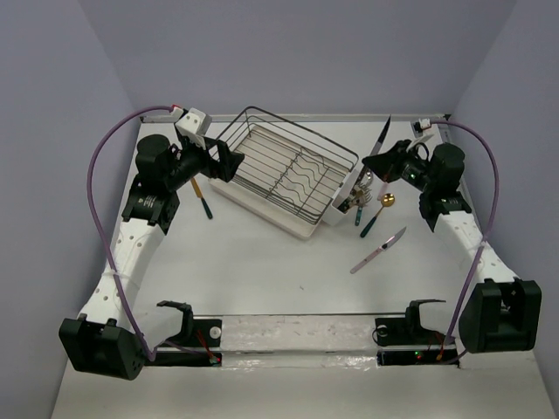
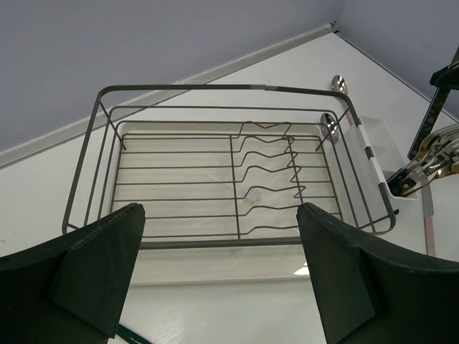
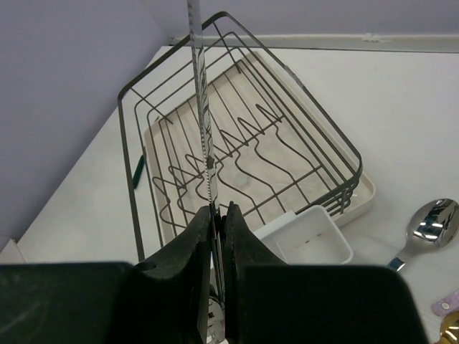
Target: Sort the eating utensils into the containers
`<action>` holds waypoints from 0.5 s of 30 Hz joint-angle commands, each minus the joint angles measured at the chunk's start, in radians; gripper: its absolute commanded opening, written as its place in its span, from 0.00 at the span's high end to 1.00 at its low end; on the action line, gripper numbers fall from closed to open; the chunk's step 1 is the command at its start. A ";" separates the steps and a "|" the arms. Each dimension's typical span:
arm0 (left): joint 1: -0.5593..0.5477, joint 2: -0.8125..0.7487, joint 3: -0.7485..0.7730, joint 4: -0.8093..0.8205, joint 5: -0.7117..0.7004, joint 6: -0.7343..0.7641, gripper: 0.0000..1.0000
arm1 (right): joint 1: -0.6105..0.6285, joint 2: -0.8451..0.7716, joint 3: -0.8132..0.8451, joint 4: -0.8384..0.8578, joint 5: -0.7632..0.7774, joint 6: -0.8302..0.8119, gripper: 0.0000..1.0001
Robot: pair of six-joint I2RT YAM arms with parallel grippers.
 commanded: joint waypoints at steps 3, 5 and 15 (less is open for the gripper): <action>0.005 -0.019 -0.006 0.046 0.000 0.011 0.01 | 0.045 -0.067 -0.013 0.067 -0.007 0.049 1.00; 0.005 -0.017 -0.007 0.049 0.000 0.011 0.01 | 0.056 -0.102 -0.029 0.051 0.018 0.060 1.00; 0.005 -0.016 -0.019 0.062 0.006 0.006 0.01 | 0.125 -0.146 -0.068 -0.014 0.109 0.081 1.00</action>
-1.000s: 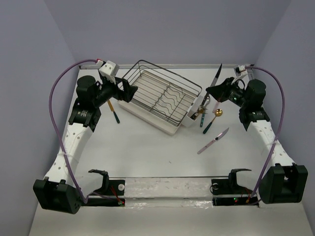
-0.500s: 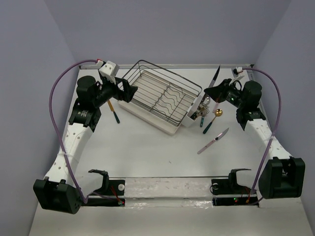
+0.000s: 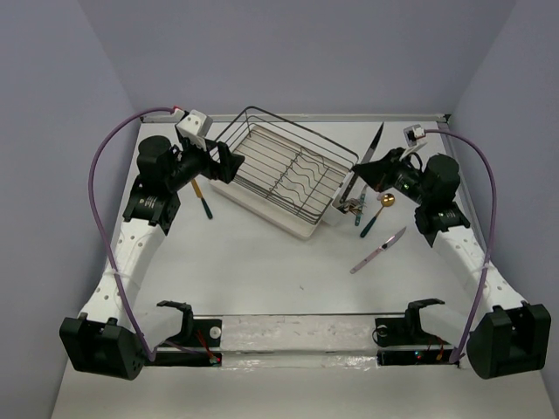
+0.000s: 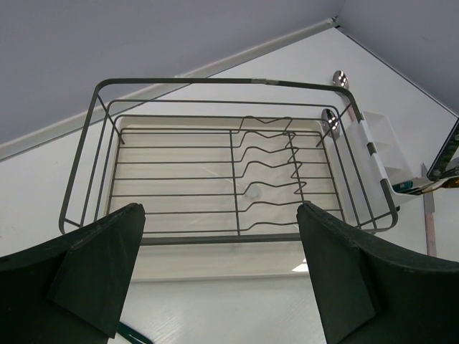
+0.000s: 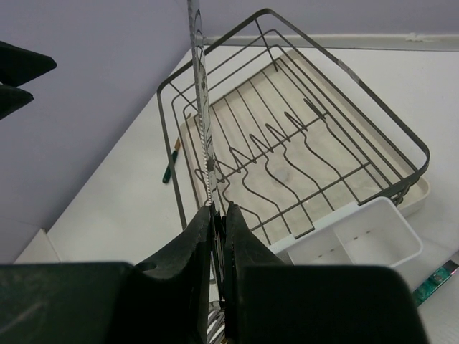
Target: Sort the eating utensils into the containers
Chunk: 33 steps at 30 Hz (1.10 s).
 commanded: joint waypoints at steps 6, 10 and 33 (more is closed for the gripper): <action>0.005 -0.016 -0.003 0.057 0.010 0.008 0.01 | 0.036 0.022 0.016 0.004 0.058 0.027 1.00; 0.005 -0.014 -0.004 0.057 0.008 0.008 0.01 | 0.036 0.051 0.042 0.039 0.073 0.054 1.00; 0.006 -0.013 -0.018 0.054 0.007 0.008 0.01 | 0.036 0.099 0.004 0.053 0.291 -0.141 1.00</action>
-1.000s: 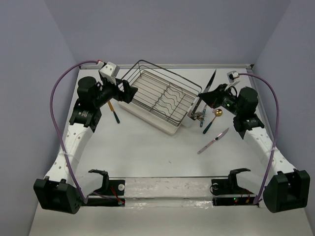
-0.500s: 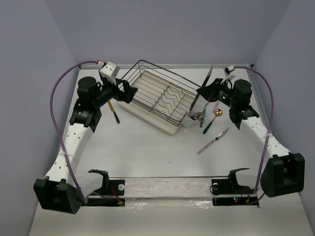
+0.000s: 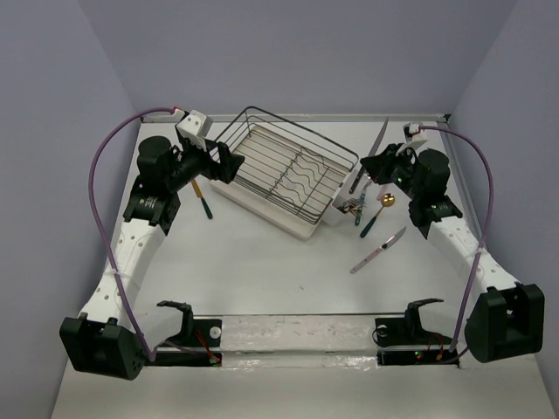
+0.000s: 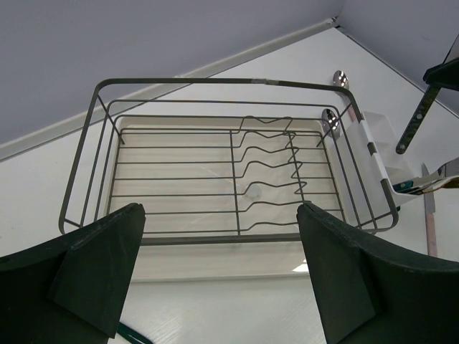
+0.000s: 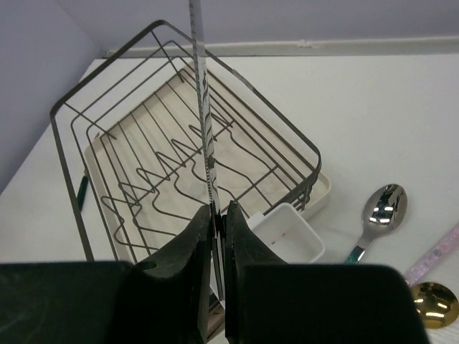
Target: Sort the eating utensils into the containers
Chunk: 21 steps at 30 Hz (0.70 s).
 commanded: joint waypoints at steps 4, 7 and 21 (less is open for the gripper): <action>0.006 -0.016 -0.014 0.049 0.002 0.011 0.01 | 0.006 0.026 -0.074 0.120 0.005 0.000 1.00; 0.006 -0.019 -0.019 0.049 0.002 0.012 0.01 | 0.006 0.040 -0.085 0.155 -0.024 0.005 1.00; 0.006 -0.029 -0.026 0.044 -0.015 0.017 0.01 | 0.006 -0.009 -0.149 0.192 -0.020 -0.009 0.37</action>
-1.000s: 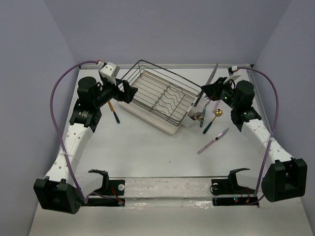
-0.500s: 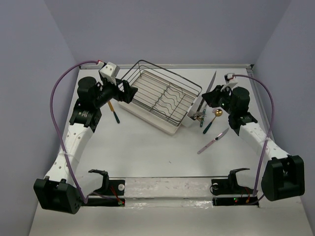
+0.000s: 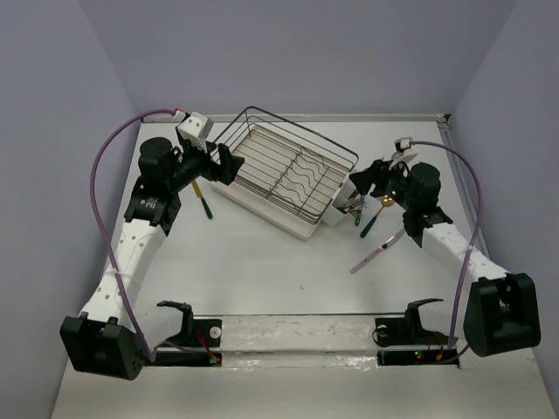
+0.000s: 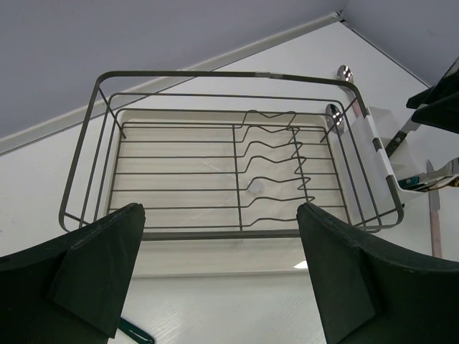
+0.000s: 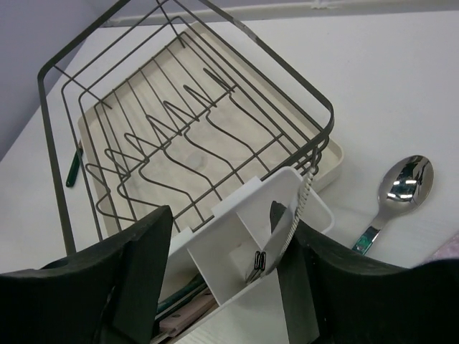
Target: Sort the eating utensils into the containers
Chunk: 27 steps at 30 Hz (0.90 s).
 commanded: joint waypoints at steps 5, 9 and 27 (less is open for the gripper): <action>0.008 -0.023 -0.035 0.020 -0.105 -0.020 0.01 | 0.006 -0.108 0.095 -0.064 0.108 -0.046 0.30; 0.054 0.056 0.002 -0.114 -0.202 -0.139 0.01 | 0.006 -0.145 0.191 -0.162 0.166 -0.064 0.28; 0.209 0.610 0.266 -0.476 -0.496 -0.147 0.36 | 0.006 -0.199 0.298 -0.231 0.251 -0.084 0.28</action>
